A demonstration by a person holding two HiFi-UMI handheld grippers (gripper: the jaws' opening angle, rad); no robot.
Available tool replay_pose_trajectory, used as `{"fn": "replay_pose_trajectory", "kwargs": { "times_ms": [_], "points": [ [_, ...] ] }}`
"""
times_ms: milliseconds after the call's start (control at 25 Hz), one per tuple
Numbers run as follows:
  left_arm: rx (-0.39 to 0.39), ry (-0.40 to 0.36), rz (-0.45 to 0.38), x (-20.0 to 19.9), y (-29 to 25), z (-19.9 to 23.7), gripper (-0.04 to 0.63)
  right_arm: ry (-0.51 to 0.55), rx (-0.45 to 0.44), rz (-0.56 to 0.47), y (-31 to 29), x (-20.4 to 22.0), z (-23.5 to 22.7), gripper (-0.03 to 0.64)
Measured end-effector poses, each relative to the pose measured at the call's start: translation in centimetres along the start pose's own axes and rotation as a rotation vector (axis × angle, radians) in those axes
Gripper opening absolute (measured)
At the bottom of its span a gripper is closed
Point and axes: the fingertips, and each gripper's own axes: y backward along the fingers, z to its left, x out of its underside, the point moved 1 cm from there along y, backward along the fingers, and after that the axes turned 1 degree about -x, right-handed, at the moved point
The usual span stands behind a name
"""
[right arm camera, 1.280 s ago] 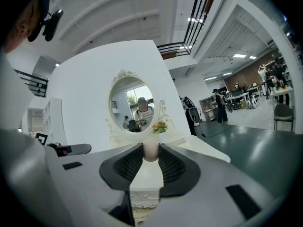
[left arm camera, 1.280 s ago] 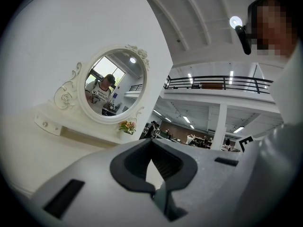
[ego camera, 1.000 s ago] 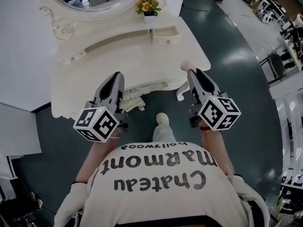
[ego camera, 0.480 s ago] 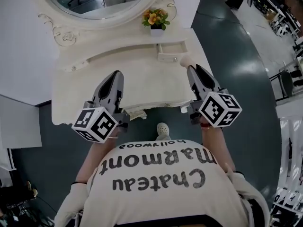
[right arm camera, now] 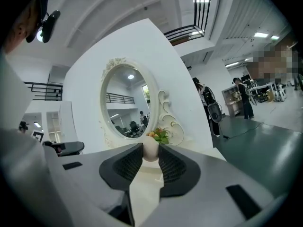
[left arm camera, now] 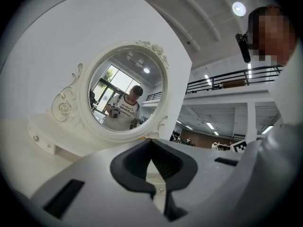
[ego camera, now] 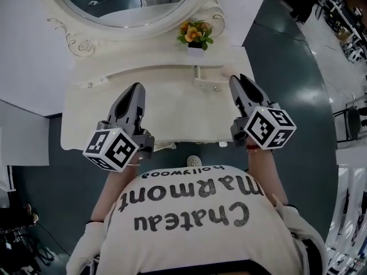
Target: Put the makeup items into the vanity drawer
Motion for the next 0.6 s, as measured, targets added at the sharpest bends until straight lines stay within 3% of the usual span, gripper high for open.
{"fn": "replay_pose_trajectory", "kwargs": {
  "times_ms": [600],
  "points": [
    [-0.13, 0.019, -0.066, 1.4, -1.8, -0.2, 0.008, 0.029, -0.093, 0.145, -4.4, 2.7, -5.9, 0.123]
  ]
}}
